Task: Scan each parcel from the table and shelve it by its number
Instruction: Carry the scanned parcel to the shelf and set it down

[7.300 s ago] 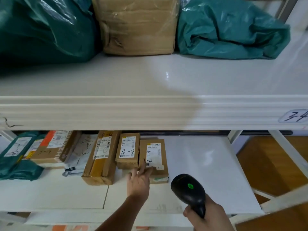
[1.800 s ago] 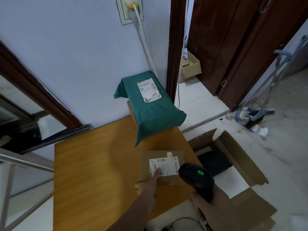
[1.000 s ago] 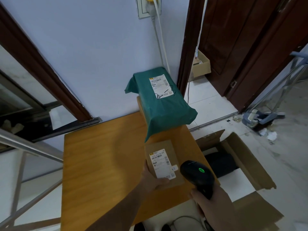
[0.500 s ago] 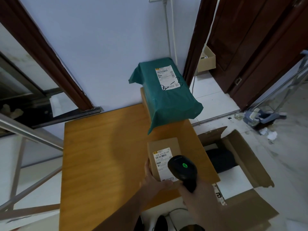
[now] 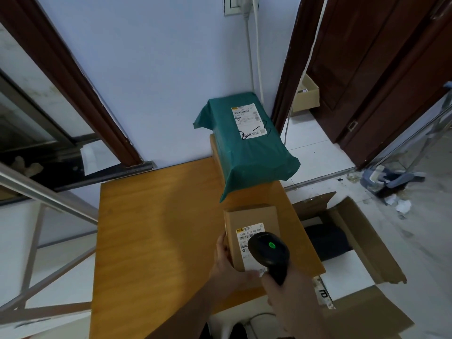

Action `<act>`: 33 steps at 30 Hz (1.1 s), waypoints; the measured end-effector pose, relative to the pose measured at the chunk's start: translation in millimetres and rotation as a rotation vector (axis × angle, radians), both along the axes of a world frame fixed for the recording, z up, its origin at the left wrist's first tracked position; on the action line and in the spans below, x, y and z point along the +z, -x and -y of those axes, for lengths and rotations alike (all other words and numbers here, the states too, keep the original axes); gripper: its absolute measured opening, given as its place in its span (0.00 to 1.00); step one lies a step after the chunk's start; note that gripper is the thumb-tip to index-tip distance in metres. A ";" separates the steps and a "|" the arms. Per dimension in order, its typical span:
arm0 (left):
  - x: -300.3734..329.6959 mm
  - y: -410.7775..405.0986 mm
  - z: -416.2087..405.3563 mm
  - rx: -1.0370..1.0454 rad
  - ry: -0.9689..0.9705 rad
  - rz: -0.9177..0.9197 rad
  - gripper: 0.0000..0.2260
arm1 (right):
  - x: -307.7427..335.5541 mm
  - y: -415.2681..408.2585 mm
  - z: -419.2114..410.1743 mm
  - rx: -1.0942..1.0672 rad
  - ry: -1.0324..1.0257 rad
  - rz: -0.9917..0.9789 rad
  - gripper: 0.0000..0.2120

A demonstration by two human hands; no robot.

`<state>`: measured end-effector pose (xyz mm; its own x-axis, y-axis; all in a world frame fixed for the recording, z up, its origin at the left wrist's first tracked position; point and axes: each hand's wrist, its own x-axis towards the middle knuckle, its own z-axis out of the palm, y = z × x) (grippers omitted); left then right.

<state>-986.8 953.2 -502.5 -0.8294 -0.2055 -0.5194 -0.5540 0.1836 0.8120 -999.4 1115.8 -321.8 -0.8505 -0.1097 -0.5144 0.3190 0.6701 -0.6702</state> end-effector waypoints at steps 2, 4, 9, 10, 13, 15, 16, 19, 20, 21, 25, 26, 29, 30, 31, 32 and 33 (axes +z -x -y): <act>7.2 2.8 -0.3 -0.008 -0.013 -0.023 0.66 | 2.3 0.1 0.2 0.003 -0.006 0.003 0.09; 15.0 5.4 -1.2 -0.008 -0.025 -0.036 0.65 | 5.0 -0.3 0.0 -0.003 -0.005 0.006 0.08; 33.4 8.1 -2.2 -0.028 -0.091 -0.076 0.64 | 14.2 -2.3 -3.1 -0.004 -0.016 -0.019 0.07; 36.8 8.4 -2.3 -0.023 -0.102 -0.083 0.64 | 15.5 -2.6 -3.2 -0.005 -0.019 -0.018 0.07; 46.2 8.8 -2.7 0.003 -0.120 -0.085 0.65 | 19.1 -5.6 -2.1 -0.016 -0.026 0.004 0.08; 49.7 9.5 -2.8 -0.002 -0.111 -0.088 0.65 | 22.5 -8.4 -2.0 -0.043 -0.018 -0.005 0.08; 51.2 9.2 -2.4 -0.005 -0.110 -0.090 0.65 | 24.2 -10.2 -2.5 -0.050 -0.016 -0.008 0.09; 54.0 5.2 -1.8 -0.005 -0.124 -0.096 0.66 | 29.9 -15.4 -4.9 -0.054 -0.016 -0.001 0.09; 55.3 3.4 -1.9 0.003 -0.125 -0.100 0.66 | 31.1 -17.1 -5.8 -0.053 -0.019 -0.002 0.09; 56.7 1.2 -2.2 0.013 -0.128 -0.097 0.66 | 32.5 -18.7 -6.7 -0.050 -0.021 -0.003 0.10; 60.8 -6.7 -2.7 0.044 -0.125 -0.096 0.67 | 39.0 -25.9 -8.8 -0.030 -0.023 0.006 0.10; 61.4 -9.0 -2.2 0.052 -0.116 -0.098 0.67 | 41.0 -27.8 -8.8 -0.022 -0.030 0.007 0.09; 69.6 -18.0 1.8 0.082 -0.102 -0.108 0.67 | 46.6 -32.8 -7.4 0.002 -0.023 0.008 0.07; 73.2 -21.8 4.4 0.094 -0.101 -0.113 0.67 | 48.6 -34.1 -6.3 0.020 -0.020 0.006 0.07; 76.6 -26.3 7.9 0.112 -0.104 -0.118 0.66 | 50.9 -35.5 -4.6 0.042 -0.014 0.003 0.06; 80.6 -31.8 12.3 0.128 -0.102 -0.122 0.66 | 53.4 -38.1 -2.1 0.069 -0.006 0.004 0.06; 85.4 -37.2 17.1 0.142 -0.104 -0.130 0.65 | 55.9 -41.1 0.8 0.093 0.005 0.005 0.05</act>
